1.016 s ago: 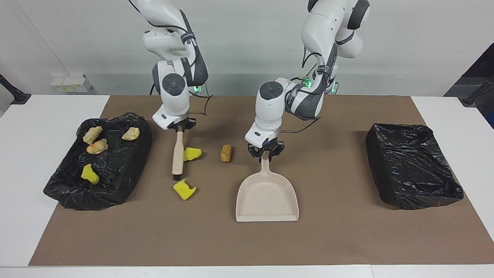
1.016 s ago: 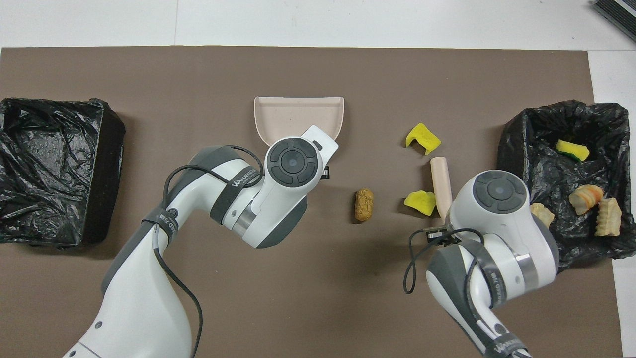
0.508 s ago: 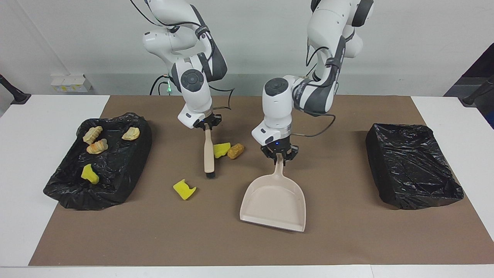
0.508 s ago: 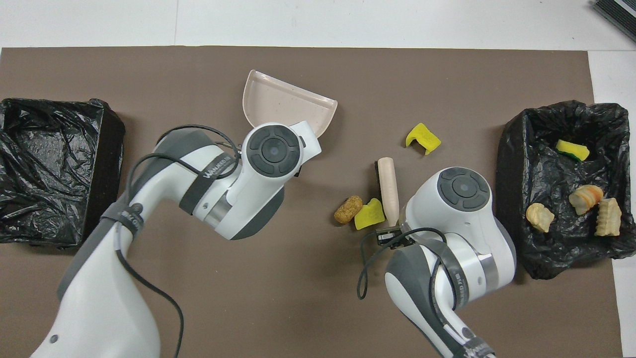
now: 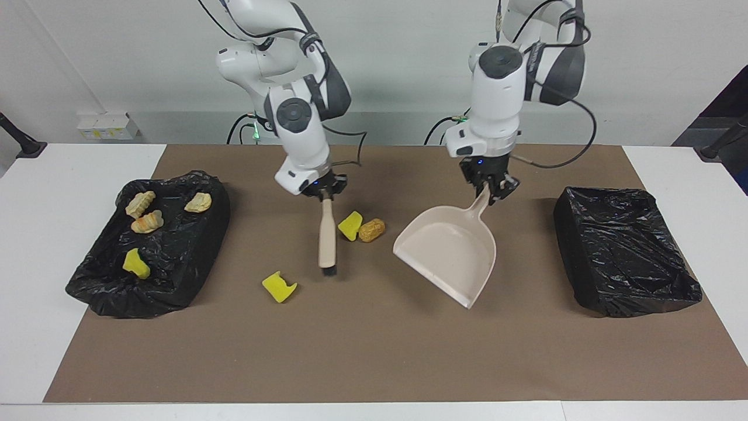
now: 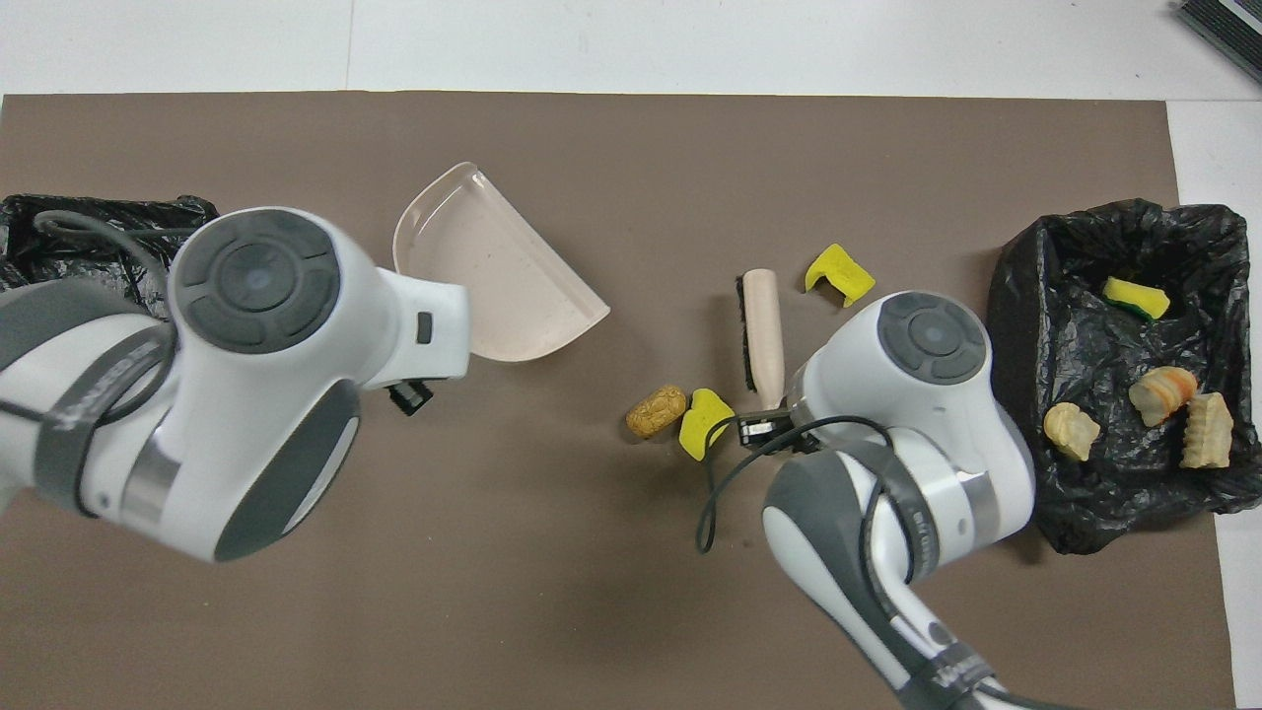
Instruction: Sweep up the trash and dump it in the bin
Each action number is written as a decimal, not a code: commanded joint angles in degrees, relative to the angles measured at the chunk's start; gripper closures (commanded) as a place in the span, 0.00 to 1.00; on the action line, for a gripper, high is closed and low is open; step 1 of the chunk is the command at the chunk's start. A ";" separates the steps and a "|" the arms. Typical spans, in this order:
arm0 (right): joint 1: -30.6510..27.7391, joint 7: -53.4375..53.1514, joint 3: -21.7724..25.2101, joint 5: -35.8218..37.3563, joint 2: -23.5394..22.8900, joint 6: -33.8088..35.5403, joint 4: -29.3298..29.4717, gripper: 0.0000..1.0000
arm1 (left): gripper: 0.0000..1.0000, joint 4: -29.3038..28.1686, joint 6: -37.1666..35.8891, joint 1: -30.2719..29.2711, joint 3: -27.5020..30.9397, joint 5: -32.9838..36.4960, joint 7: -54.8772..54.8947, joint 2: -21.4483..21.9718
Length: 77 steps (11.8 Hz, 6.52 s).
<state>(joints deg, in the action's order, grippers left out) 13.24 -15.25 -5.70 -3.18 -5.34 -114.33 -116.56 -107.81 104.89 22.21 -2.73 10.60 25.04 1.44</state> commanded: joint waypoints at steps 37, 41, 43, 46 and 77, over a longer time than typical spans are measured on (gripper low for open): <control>11.57 -6.81 -2.21 -10.27 -3.29 4.61 8.80 1.00 | 1.00 -24.11 23.69 6.27 -0.44 -4.62 -5.61 1.90; 4.70 -2.44 -2.21 -4.82 0.49 6.14 2.06 1.00 | 1.00 -24.20 23.60 6.27 -0.44 -4.62 -5.70 1.90; 3.02 0.48 -2.12 -3.68 1.04 1.68 -2.26 1.00 | 1.00 -24.29 23.52 6.27 -0.44 -4.62 -5.70 1.99; 3.80 0.92 -2.30 -1.30 -0.99 0.07 -2.97 1.00 | 1.00 -24.29 23.51 6.27 -0.44 -4.71 -6.50 1.99; 6.88 5.93 -3.09 5.55 -18.74 1.57 21.37 1.00 | 1.00 -20.86 14.12 1.97 -0.26 -4.89 -18.45 4.80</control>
<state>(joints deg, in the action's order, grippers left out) 20.27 -10.05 -8.39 0.55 -22.72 -112.49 -97.10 -127.93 122.01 24.54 -3.07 6.05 6.35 4.52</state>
